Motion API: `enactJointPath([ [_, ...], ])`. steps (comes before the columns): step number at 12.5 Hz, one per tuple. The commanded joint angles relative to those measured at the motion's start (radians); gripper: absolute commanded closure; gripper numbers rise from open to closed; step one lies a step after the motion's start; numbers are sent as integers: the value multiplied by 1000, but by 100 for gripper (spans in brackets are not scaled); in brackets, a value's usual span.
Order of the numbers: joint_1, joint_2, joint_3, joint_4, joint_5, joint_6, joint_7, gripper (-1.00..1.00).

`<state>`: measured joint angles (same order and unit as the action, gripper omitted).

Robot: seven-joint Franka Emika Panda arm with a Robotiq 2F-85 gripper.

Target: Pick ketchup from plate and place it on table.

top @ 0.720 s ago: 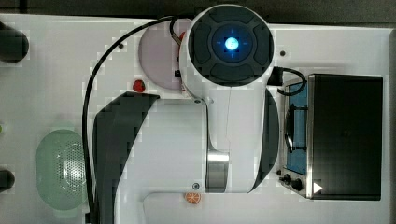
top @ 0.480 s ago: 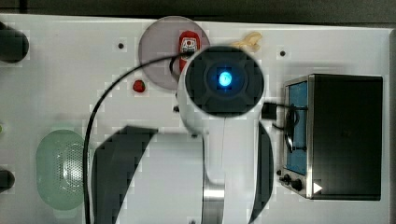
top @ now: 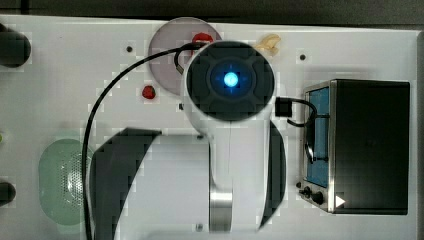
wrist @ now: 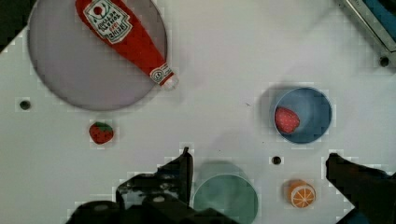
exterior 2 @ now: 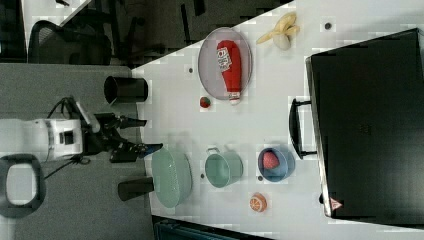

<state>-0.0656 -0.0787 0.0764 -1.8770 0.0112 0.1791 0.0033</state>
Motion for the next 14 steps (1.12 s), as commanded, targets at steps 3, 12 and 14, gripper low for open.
enactJointPath([
  [3, -17, 140, 16, -1, 4, 86, -17, -100],
  [12, 8, 385, 23, 16, 2, 367, -319, -100],
  [14, 12, 452, 23, 44, -1, 422, -435, -100],
])
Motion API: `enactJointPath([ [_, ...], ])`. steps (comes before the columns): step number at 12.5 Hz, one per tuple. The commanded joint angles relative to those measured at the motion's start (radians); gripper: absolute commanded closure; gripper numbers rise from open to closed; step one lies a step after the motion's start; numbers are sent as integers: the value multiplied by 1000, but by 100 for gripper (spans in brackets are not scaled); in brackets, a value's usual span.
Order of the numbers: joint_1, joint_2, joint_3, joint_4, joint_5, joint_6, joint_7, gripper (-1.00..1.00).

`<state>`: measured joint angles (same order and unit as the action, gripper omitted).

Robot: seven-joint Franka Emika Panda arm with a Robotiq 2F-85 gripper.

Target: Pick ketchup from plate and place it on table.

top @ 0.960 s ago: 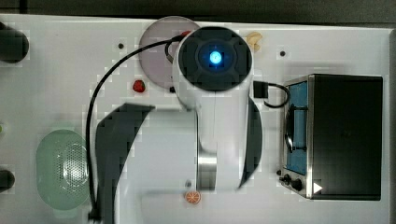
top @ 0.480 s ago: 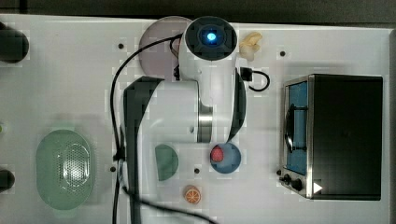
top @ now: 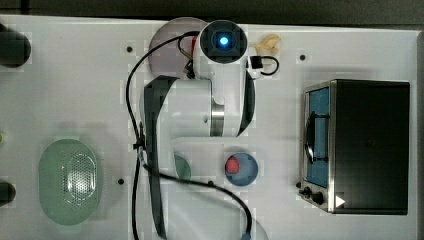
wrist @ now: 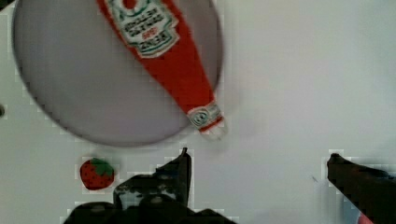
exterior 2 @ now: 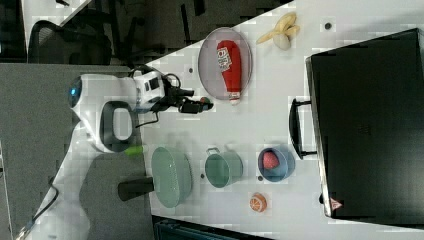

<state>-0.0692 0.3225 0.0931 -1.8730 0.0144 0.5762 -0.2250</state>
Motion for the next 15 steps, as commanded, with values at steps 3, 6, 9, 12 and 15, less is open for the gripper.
enactJointPath([
  [3, 21, 158, 7, 105, -8, 73, -377, -100],
  [6, 25, 262, 7, 189, -9, 80, -419, -100],
  [9, 40, 354, 6, 281, -56, 108, -424, -100],
  [12, 48, 431, 6, 347, -129, 147, -424, -100],
  [15, 49, 486, 5, 365, -131, 188, -424, -100],
])
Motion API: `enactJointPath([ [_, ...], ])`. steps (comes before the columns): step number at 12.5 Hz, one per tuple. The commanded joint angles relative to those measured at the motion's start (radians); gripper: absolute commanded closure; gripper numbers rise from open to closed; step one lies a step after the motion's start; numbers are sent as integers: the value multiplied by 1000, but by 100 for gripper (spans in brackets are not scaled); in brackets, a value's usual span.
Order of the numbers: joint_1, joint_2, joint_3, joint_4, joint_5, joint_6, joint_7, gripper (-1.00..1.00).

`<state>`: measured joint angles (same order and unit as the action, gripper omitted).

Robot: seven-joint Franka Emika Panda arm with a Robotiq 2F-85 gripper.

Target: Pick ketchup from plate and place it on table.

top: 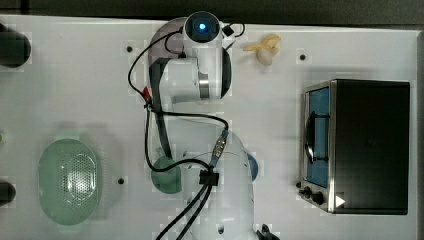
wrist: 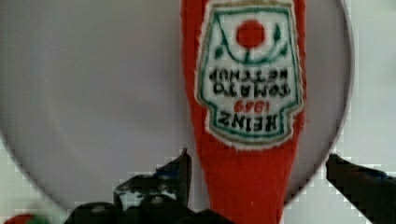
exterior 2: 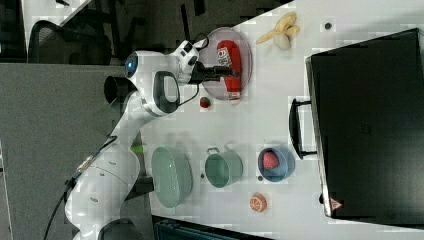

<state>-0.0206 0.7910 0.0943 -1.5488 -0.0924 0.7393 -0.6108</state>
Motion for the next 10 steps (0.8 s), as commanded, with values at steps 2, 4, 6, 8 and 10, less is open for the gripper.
enactJointPath([
  [2, 1, 42, 3, 41, -24, 69, -38, -100],
  [4, 1, 61, 1, 41, -24, 127, -38, -92],
  [6, 1, 71, -3, 41, -24, 143, -38, -43],
  [8, 2, 68, 0, 48, -24, 143, -38, -25],
  [10, 3, 54, 5, 68, -24, 141, -38, -25],
])
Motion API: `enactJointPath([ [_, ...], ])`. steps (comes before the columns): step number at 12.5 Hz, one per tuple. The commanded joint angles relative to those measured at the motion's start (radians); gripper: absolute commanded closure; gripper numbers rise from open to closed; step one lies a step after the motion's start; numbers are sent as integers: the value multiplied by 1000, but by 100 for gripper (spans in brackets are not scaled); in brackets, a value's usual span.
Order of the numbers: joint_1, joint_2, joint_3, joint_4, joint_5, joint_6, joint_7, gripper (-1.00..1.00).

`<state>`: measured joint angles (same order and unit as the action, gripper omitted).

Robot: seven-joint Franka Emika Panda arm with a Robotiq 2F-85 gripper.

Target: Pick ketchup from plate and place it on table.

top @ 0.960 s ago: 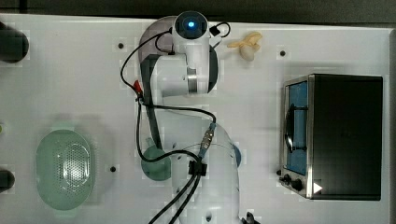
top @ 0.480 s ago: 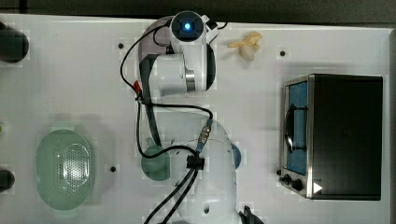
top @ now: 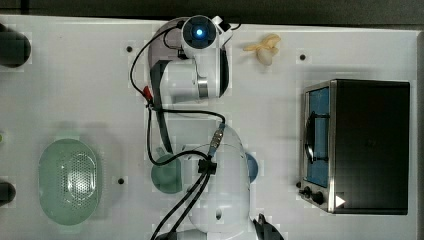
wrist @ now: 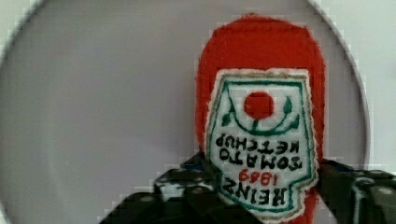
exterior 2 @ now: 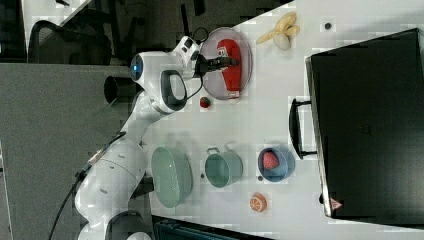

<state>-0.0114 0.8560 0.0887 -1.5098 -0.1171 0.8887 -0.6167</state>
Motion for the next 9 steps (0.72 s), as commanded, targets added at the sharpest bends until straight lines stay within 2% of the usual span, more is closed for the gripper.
enactJointPath([
  [1, -6, -27, 13, 32, 1, -9, -31, -25],
  [4, -12, -118, 13, 30, 32, -47, -14, -25],
  [6, -22, -213, 13, 15, 75, -180, -14, -25],
  [9, -38, -370, 2, -31, 84, -407, -14, -25],
])
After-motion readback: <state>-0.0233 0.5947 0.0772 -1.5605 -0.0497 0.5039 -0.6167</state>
